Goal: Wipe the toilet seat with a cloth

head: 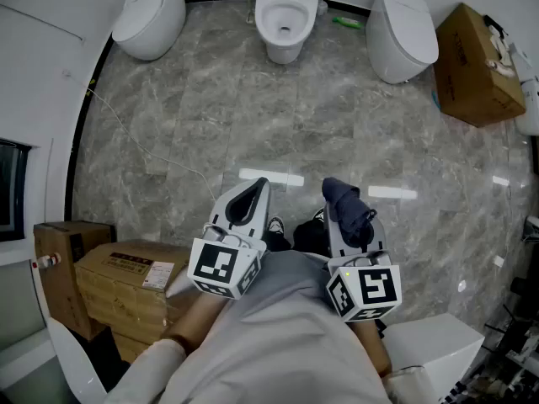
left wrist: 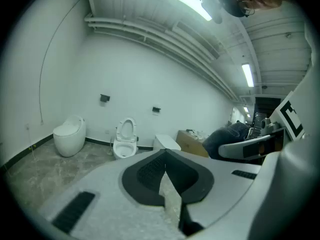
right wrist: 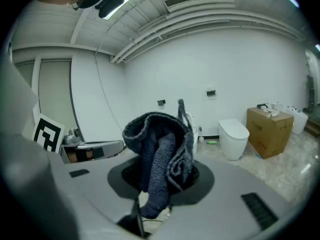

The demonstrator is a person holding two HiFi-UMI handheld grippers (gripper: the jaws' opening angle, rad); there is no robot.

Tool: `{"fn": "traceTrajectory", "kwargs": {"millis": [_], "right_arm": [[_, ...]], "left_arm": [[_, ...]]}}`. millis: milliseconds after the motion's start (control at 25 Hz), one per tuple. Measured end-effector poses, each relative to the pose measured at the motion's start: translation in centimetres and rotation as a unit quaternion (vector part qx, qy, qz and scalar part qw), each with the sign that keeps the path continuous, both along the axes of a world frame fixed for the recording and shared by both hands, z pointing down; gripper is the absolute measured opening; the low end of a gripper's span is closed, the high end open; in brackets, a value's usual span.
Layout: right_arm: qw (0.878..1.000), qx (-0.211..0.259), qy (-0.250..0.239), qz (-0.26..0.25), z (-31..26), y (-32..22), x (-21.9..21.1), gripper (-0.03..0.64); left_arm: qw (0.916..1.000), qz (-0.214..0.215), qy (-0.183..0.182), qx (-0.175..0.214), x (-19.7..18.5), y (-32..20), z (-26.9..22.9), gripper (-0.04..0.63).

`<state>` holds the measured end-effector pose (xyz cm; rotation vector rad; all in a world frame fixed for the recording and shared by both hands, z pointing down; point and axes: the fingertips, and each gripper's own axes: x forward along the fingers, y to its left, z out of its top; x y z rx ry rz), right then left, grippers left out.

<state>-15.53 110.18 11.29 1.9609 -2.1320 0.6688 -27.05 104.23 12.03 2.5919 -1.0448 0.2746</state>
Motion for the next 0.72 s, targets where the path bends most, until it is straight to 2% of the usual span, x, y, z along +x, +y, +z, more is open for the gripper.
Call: {"fn": "traceTrajectory", "kwargs": {"millis": [160,440,720], "right_arm": [[1.0,-0.001,0.004,-0.006,0.2,-0.2,-1.0,0.097],[1.0,-0.011,0.009,-0.028,0.9,-0.7,-3.3,0.098],[0.999,-0.009,0.002,-0.049,1.4,-3.0,-3.9,0.1]], "left_arm": [[1.0,-0.003,-0.004,0.006,-0.9,-0.1,0.1,0.009],[1.0,0.0,-0.005,-0.006,-2.2,0.1,0.6,0.009],[0.9997,-0.022,-0.013,-0.007,-3.3,-1.8,0.9,0.009]]}}
